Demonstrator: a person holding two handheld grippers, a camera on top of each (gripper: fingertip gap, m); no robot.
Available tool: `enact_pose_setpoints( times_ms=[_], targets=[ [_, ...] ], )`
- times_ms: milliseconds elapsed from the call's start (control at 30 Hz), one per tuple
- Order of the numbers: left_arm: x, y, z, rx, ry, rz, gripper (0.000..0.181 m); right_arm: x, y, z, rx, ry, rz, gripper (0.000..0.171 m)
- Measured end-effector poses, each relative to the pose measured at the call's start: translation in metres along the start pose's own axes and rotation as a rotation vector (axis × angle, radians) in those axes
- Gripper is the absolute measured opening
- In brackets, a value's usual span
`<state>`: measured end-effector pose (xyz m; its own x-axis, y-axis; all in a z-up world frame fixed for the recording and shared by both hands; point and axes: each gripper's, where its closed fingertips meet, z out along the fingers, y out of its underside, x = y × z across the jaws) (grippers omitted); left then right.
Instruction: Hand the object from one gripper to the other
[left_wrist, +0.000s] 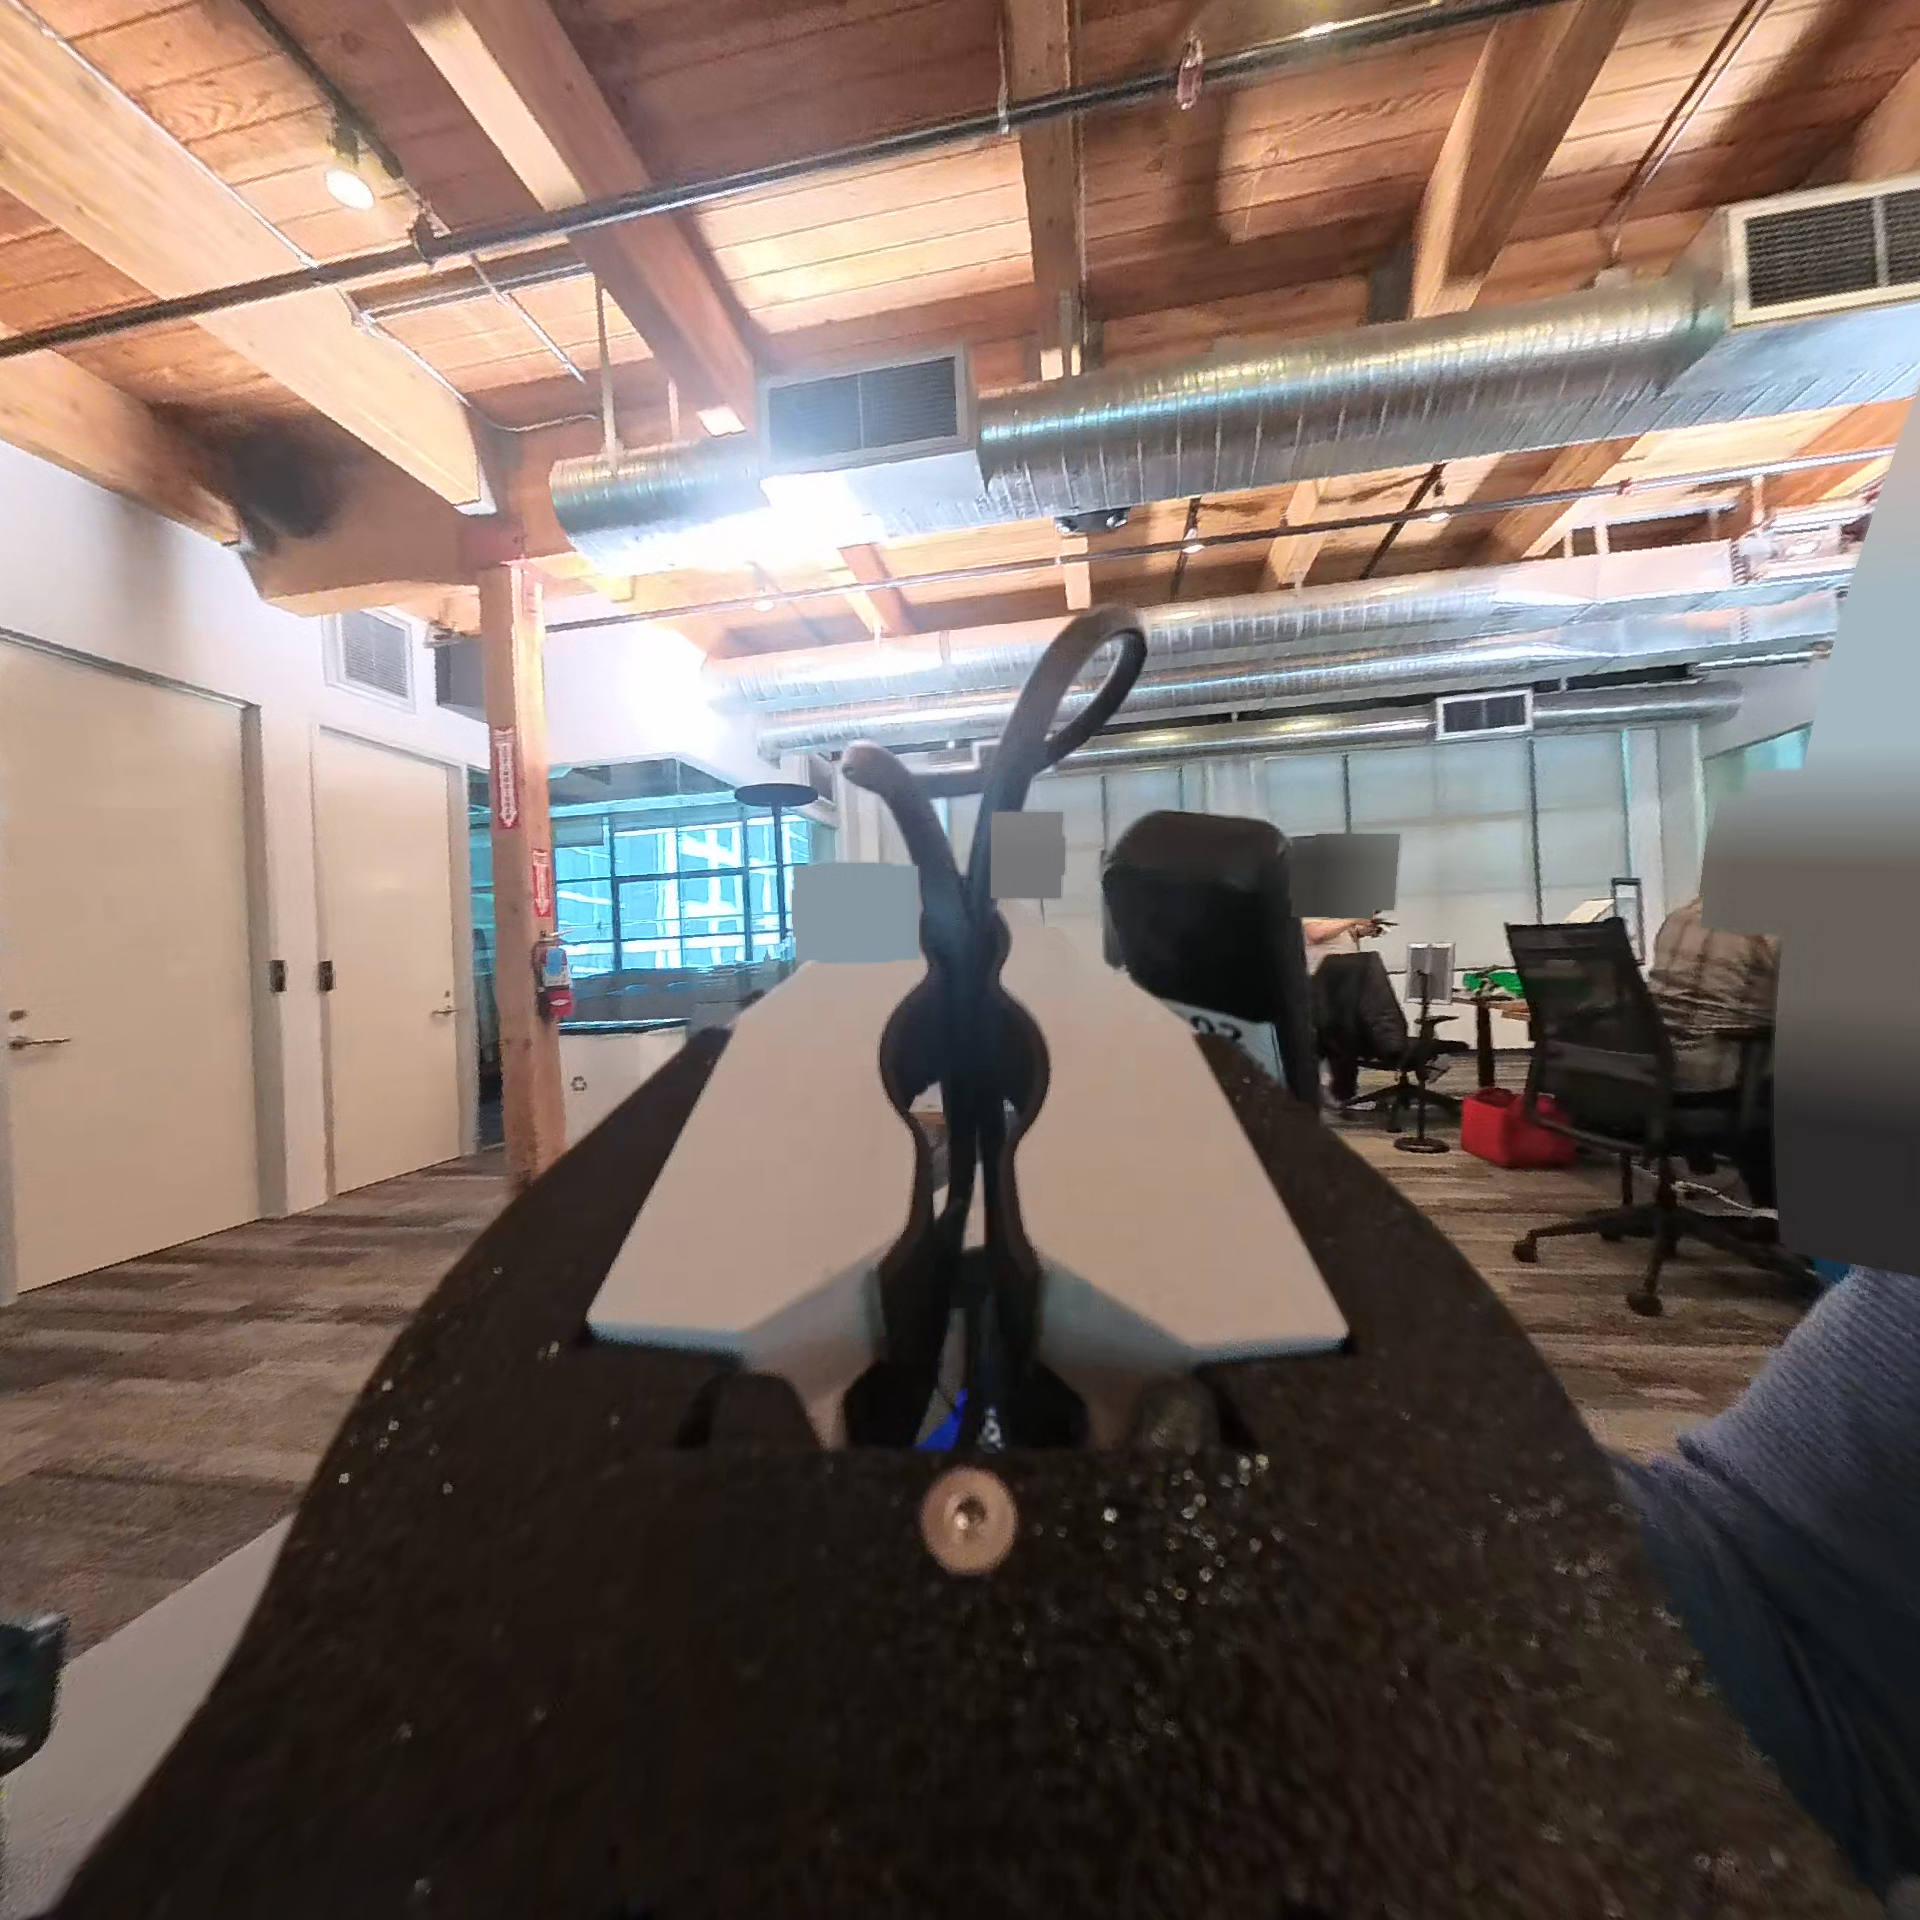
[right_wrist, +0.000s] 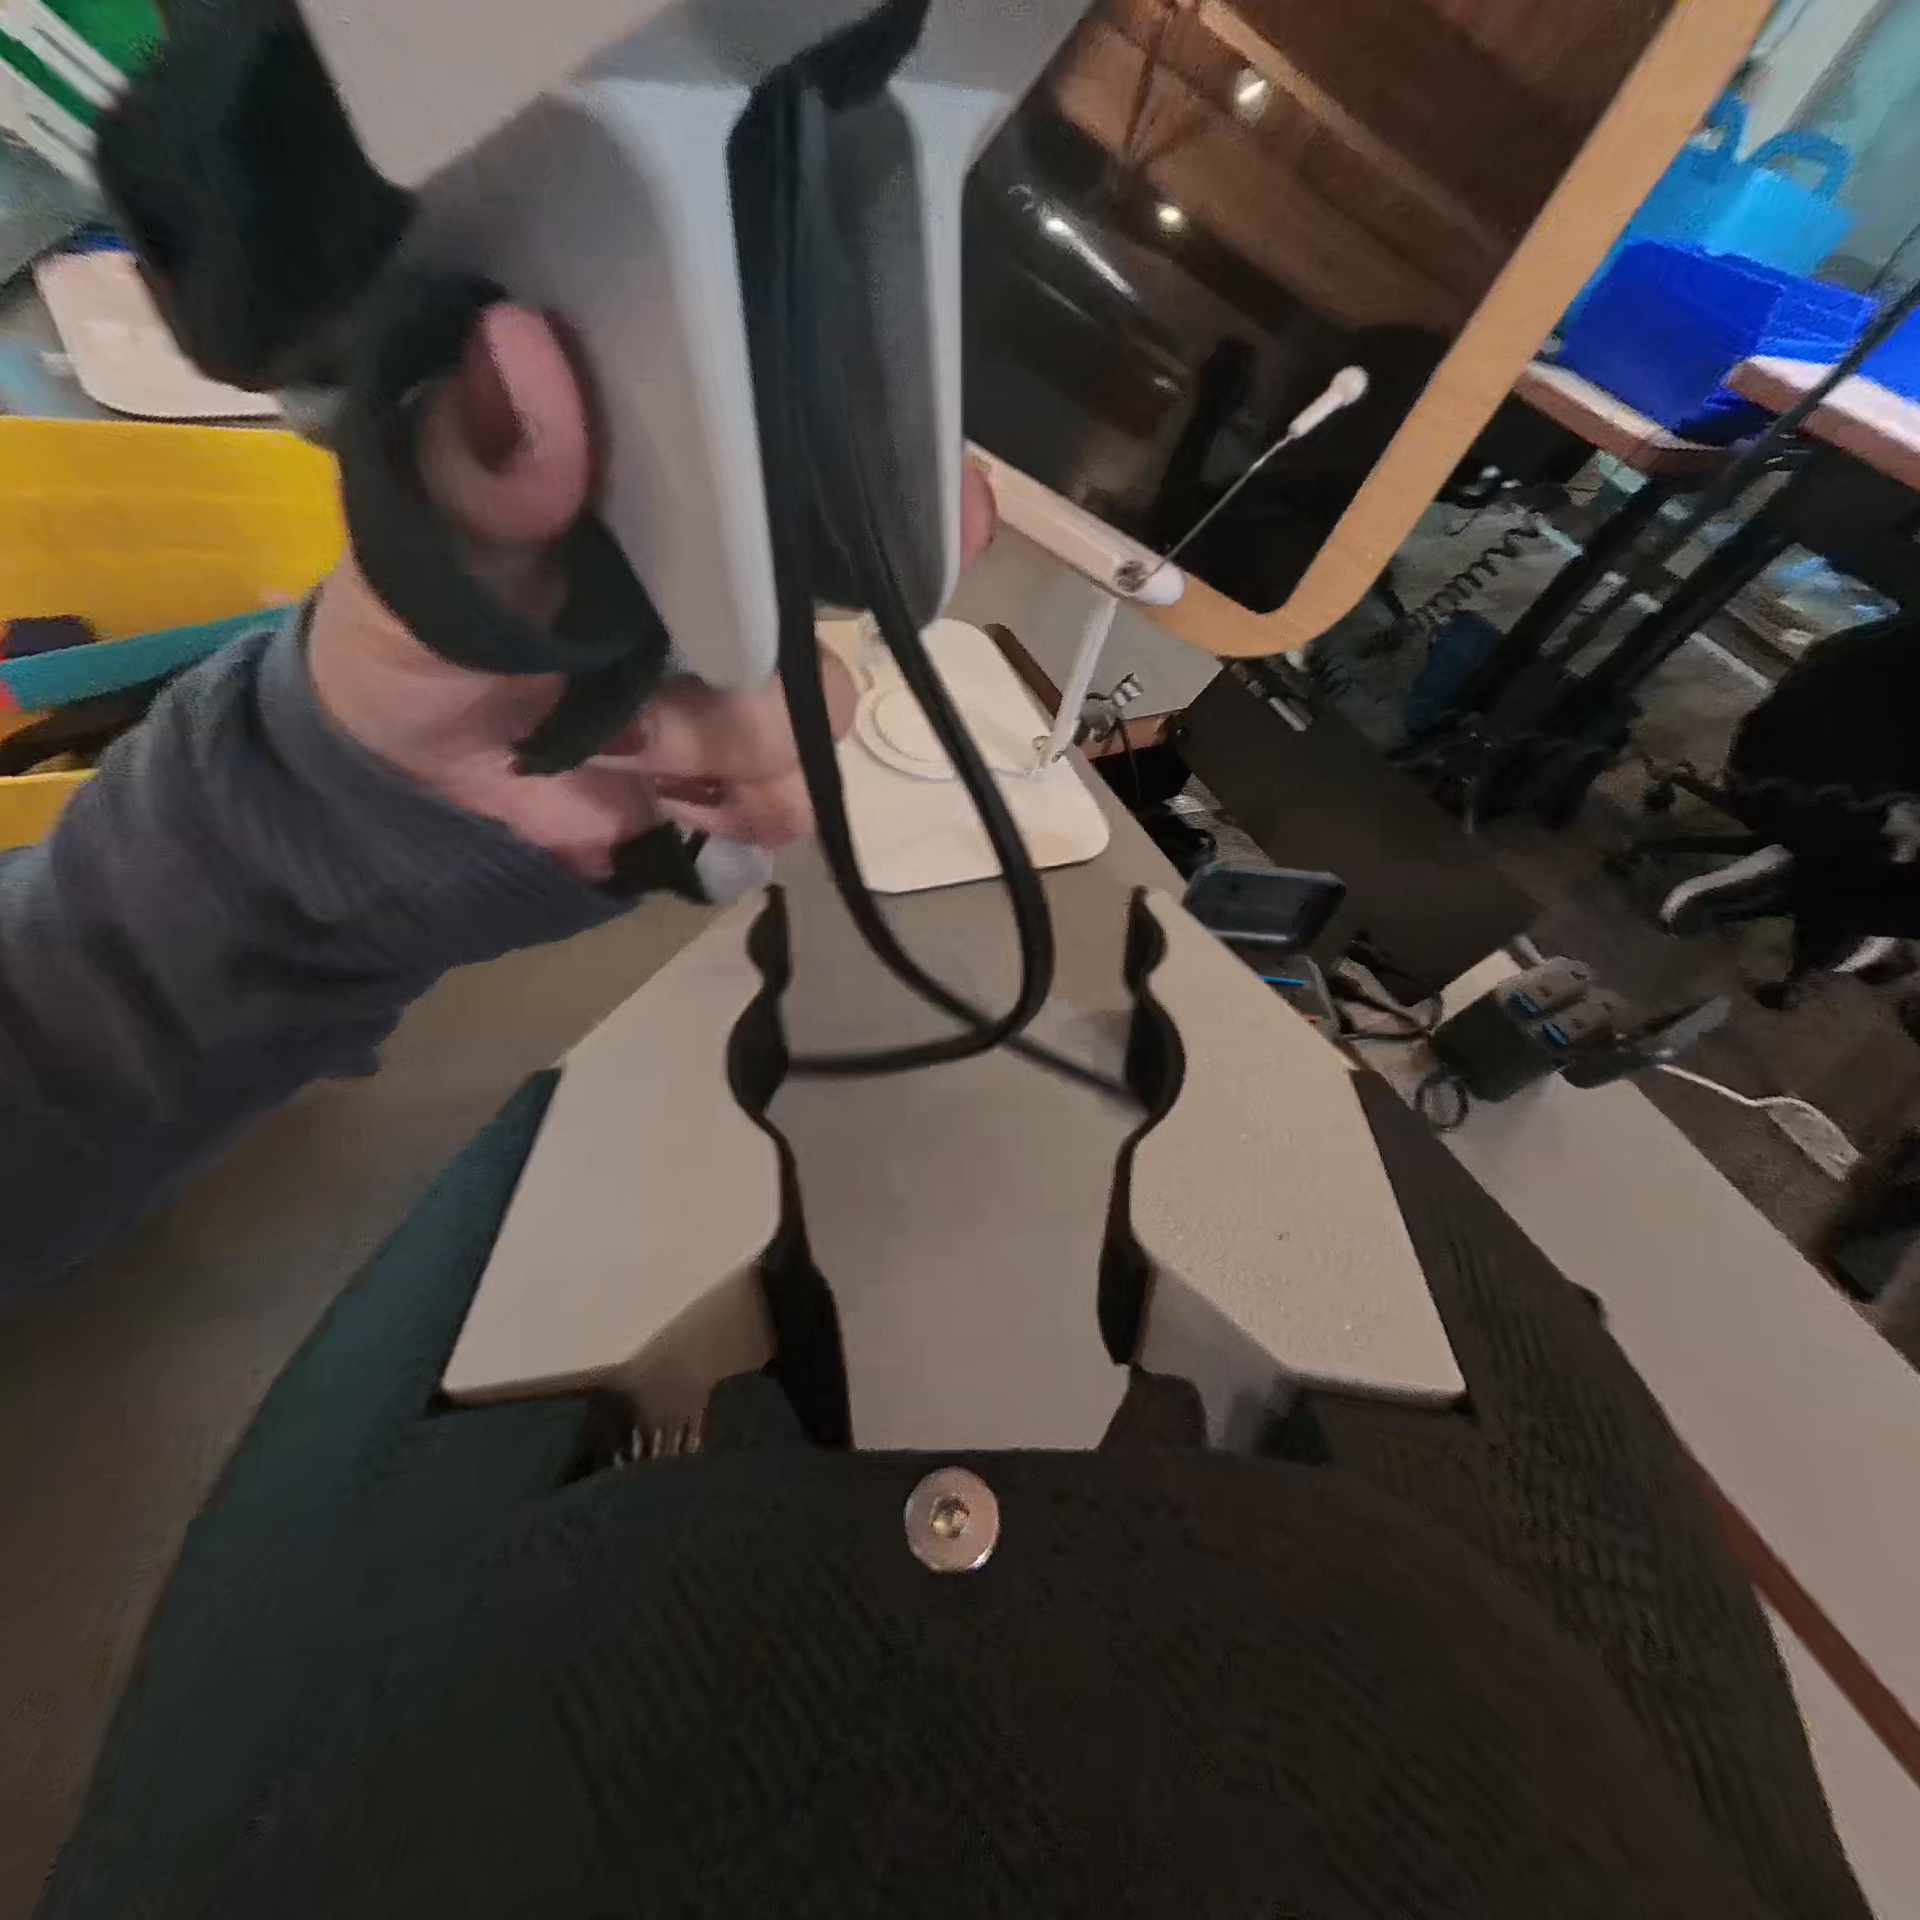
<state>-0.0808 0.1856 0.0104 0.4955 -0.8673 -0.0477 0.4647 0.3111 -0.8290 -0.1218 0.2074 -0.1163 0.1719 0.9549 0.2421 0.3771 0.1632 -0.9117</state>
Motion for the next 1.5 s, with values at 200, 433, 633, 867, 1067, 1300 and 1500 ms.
enact_pose_setpoints(
  times_ms=[200, 433, 633, 867, 1067, 1300, 1500],
  targets=[
    [0.007, -0.005, -0.002, -0.003, 0.056, -0.128, 0.041, 0.026, -0.012, -0.014, 0.058, 0.218, -0.231, 0.001],
    [-0.027, 0.001, -0.029, -0.297, -0.256, 0.033, 0.076, 0.086, -0.029, -0.075, 0.073, 0.7, -0.621, 0.0],
    [-0.093, -0.015, -0.102, -0.596, -0.973, 0.379, 0.059, 0.108, -0.033, -0.115, -0.032, 0.988, -0.947, 0.001],
    [-0.016, 0.044, -0.018, -0.651, -0.352, 0.335, 0.041, 0.09, -0.031, -0.102, -0.06, 0.954, -1.213, 0.001],
    [0.019, 0.093, 0.001, -0.756, -0.153, -0.057, 0.055, 0.073, -0.037, -0.09, -0.026, 0.922, -1.287, 0.001],
    [0.008, 0.113, -0.009, -0.87, -0.196, -0.042, 0.004, 0.064, -0.041, -0.083, 0.009, 0.904, -1.291, 0.001],
    [-0.013, 0.087, -0.011, -0.735, -0.253, 0.028, 0.003, 0.042, -0.056, -0.095, 0.344, 0.52, -0.669, 0.07]
  ],
)
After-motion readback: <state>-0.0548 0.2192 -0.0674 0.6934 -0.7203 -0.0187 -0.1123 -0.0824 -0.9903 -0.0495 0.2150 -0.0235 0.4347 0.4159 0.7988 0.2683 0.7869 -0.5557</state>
